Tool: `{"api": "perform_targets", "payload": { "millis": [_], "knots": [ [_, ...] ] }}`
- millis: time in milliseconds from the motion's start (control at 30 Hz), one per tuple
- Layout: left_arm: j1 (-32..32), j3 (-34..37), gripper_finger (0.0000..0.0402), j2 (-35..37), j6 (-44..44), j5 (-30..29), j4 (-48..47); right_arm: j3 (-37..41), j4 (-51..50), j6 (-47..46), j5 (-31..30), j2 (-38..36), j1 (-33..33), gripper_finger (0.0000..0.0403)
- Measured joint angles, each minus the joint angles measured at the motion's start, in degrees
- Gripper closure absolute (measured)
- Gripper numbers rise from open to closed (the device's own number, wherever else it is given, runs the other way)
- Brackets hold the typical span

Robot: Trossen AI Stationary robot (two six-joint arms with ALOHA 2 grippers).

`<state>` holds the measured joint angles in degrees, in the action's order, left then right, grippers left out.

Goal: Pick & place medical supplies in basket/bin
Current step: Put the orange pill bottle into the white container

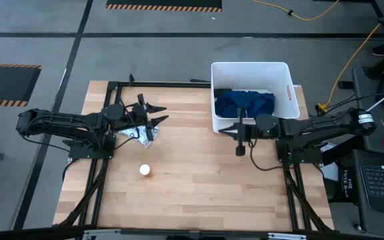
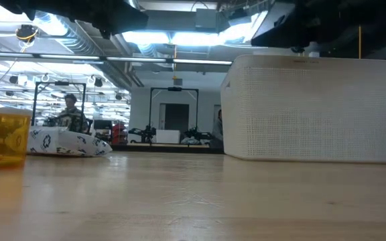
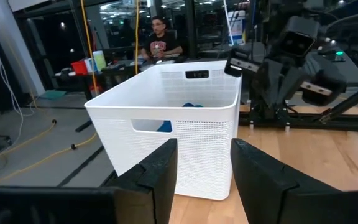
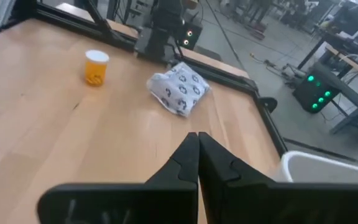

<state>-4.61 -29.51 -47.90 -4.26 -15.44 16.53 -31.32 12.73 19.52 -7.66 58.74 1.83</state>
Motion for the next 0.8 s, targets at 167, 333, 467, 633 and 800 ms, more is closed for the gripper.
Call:
{"api": "perform_targets", "payload": {
  "millis": [167,333,467,633,800],
  "knots": [
    [1.15,-0.35,0.0259,0.0,-0.98,0.63,-1.85,0.77,-0.48,0.18,-0.02,0.0,0.0,0.0401],
    [5.11,-7.1,0.0273,-0.04,5.59,-6.09,-20.13,0.77,-0.5,0.18,-0.03,0.0,0.0,0.0401],
    [9.04,-12.85,0.0294,-1.09,13.62,-12.68,-33.92,0.77,-0.55,0.21,-0.04,0.0,0.0,0.0401],
    [12.89,-17.55,0.0321,-3.82,16.11,-14.54,-44.66,0.77,-0.55,0.21,-0.04,0.0,0.0,0.0401],
    [15.84,-22.48,0.0353,-8.3,20.27,-14.63,-55.03,0.77,-0.55,0.27,-0.11,0.0,0.0,0.0401]
  ]
}}
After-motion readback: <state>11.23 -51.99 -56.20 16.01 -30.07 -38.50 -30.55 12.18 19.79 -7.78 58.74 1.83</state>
